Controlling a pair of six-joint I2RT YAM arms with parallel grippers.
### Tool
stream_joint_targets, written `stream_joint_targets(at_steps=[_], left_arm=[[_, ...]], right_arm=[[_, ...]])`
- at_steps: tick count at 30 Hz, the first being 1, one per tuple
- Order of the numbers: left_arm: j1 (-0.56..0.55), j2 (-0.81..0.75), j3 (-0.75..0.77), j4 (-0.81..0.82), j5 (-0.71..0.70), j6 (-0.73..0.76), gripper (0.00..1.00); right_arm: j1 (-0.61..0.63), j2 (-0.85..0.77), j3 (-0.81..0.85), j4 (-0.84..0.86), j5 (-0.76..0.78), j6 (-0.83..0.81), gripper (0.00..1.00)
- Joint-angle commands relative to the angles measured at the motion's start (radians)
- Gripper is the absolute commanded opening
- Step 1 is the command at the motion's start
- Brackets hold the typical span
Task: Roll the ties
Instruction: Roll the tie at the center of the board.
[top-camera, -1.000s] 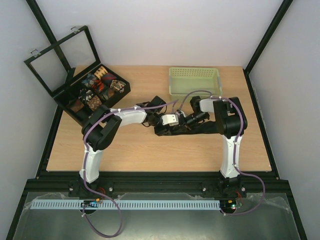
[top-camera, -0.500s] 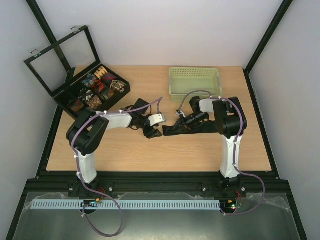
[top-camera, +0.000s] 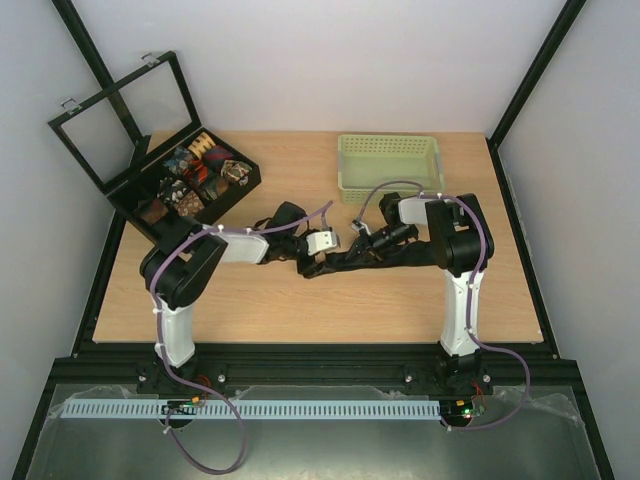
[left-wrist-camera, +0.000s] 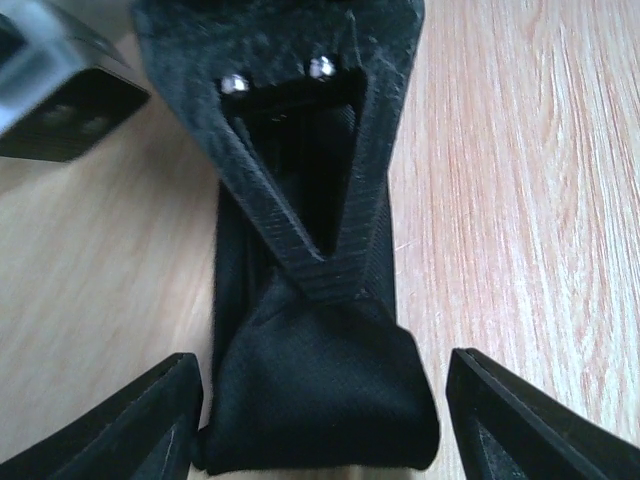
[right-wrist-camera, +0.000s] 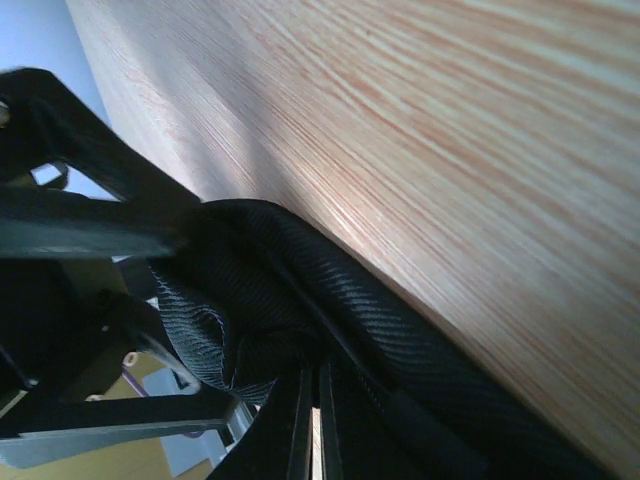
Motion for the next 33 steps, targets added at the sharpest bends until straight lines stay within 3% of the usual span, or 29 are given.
stream_joint_targets(at_steps=[1,9,13,21,33], left_arm=[[-0.020,0.054,0.028,0.013,0.049,0.047,0.67],[-0.034,0.074,0.041,-0.132,-0.078,0.101,0.38],[-0.041,0.080,0.064,-0.231,-0.165,0.109,0.27],[-0.081,0.092,0.115,-0.345,-0.228,0.083,0.22],[-0.092,0.129,0.168,-0.404,-0.236,0.062,0.21]], right_arm=[[0.009,0.074,-0.020,-0.042,0.217,-0.017,0.01],[0.009,0.056,0.007,-0.061,0.209,-0.037,0.02],[0.010,0.023,0.044,-0.106,0.196,-0.062,0.08],[-0.007,-0.079,0.103,-0.247,0.147,-0.121,0.28],[0.024,-0.081,0.137,-0.210,0.092,-0.039,0.35]])
